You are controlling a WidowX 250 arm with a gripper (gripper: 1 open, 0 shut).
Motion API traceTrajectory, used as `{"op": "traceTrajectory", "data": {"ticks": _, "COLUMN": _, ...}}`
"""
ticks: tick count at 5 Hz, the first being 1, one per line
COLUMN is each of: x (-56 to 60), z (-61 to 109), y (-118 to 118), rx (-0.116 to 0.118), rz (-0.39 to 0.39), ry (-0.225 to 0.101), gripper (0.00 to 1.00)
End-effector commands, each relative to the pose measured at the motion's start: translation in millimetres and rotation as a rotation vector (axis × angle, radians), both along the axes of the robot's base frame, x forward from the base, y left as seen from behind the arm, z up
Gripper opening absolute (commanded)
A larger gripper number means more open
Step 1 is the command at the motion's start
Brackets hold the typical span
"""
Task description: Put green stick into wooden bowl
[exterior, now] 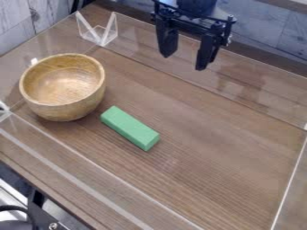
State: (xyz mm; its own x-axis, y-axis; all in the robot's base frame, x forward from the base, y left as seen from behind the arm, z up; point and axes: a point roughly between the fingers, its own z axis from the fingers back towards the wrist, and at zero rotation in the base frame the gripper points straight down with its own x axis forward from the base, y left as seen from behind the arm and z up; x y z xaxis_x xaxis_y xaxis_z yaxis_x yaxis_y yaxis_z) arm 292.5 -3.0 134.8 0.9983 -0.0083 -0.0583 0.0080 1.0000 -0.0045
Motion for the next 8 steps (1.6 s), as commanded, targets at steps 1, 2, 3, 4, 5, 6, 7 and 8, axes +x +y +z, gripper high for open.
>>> {"op": "traceTrajectory", "data": {"ticks": 1, "x": -7.9, "z": -10.4, "y": 3.2, "rx": 0.007, "rz": 0.049, "ry": 0.02, "gripper": 1.0}}
{"op": "traceTrajectory", "data": {"ticks": 2, "x": -24.8, "z": -13.6, "y": 16.6, "rx": 0.011, "rz": 0.151, "ry": 0.021, "gripper": 1.0}}
{"op": "traceTrajectory", "data": {"ticks": 3, "x": -44.7, "z": -13.0, "y": 33.3, "rx": 0.003, "rz": 0.313, "ry": -0.002, "gripper": 1.0}}
{"op": "traceTrajectory", "data": {"ticks": 4, "x": -60.7, "z": -20.6, "y": 30.7, "rx": -0.018, "rz": 0.503, "ry": -0.021, "gripper": 1.0}}
{"op": "traceTrajectory", "data": {"ticks": 5, "x": -70.4, "z": -29.3, "y": 24.0, "rx": -0.031, "rz": 0.696, "ry": -0.037, "gripper": 1.0}}
{"op": "traceTrajectory", "data": {"ticks": 6, "x": -70.9, "z": -39.3, "y": 10.9, "rx": -0.046, "rz": 0.84, "ry": -0.048, "gripper": 1.0}}
{"op": "traceTrajectory", "data": {"ticks": 7, "x": -69.3, "z": -51.7, "y": 0.0, "rx": -0.06, "rz": 0.962, "ry": -0.067, "gripper": 1.0}}
{"op": "traceTrajectory", "data": {"ticks": 8, "x": -67.4, "z": -64.7, "y": 5.9, "rx": -0.062, "rz": 0.982, "ry": -0.082, "gripper": 1.0}}
